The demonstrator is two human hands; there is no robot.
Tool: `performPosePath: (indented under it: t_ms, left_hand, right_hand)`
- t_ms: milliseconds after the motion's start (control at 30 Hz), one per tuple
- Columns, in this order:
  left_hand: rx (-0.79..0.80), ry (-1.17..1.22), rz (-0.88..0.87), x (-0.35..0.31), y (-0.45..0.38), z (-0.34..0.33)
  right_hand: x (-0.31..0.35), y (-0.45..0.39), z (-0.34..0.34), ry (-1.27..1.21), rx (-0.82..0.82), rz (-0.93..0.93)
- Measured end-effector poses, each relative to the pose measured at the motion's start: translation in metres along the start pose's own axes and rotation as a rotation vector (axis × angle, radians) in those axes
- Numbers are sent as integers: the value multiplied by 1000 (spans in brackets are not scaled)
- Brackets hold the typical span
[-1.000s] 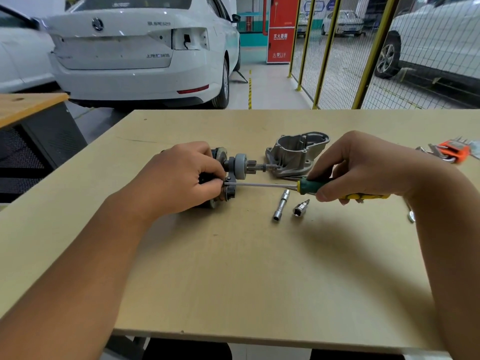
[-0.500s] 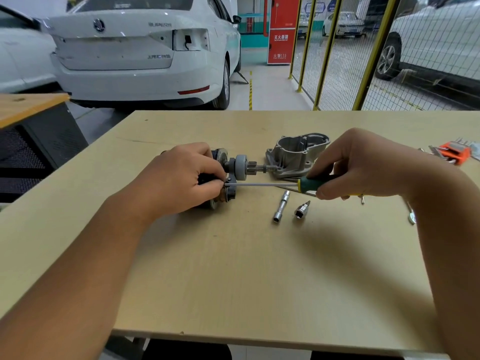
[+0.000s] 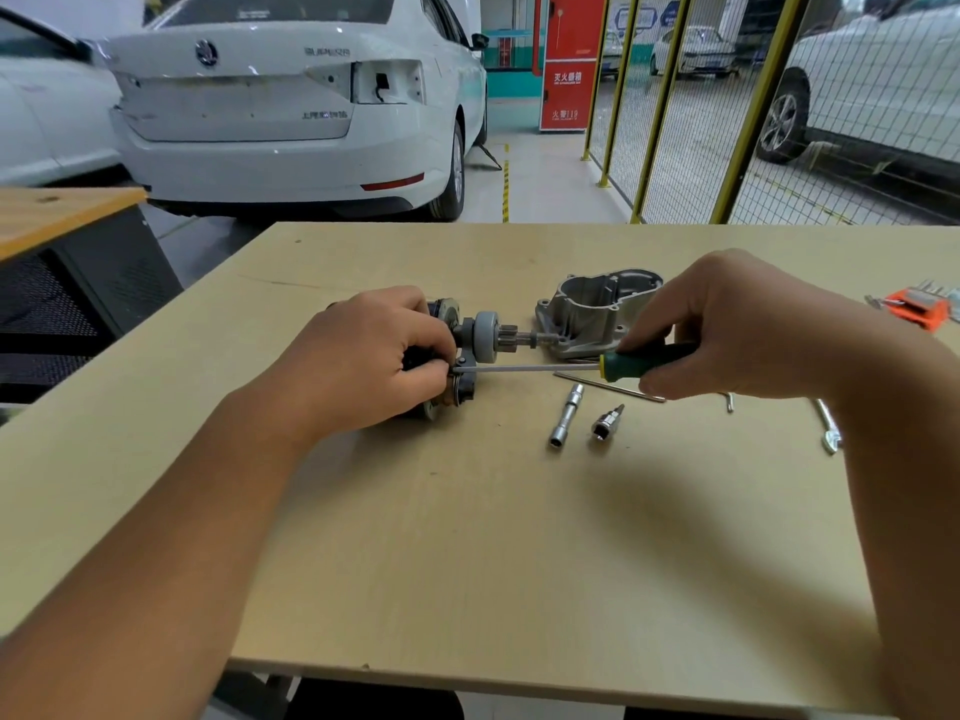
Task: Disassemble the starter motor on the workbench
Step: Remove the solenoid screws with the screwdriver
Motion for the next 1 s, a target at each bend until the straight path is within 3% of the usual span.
performPosePath:
  t_ms: [167,600,1000]
  left_hand:
    - [6,14,16,2,0,0]
    - [35,81,23,10,0,-1]
    - [43,53,-9,8,0,-2]
  right_hand:
    - [10,0,8,145,-69,141]
    - [-2,-2,6,161,-70,147]
    - [-4,-2,0,-1,-16,-12]
Point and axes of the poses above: each hand's wrist, its own y-axis away from the middle knuckle, its own z-axis out of the back of the hand, x = y × z, the point moved 3 cm from there along -y, towards the middle knuckle, and after that the axes turned 15 degrees about -x, right-handed, at the moved point
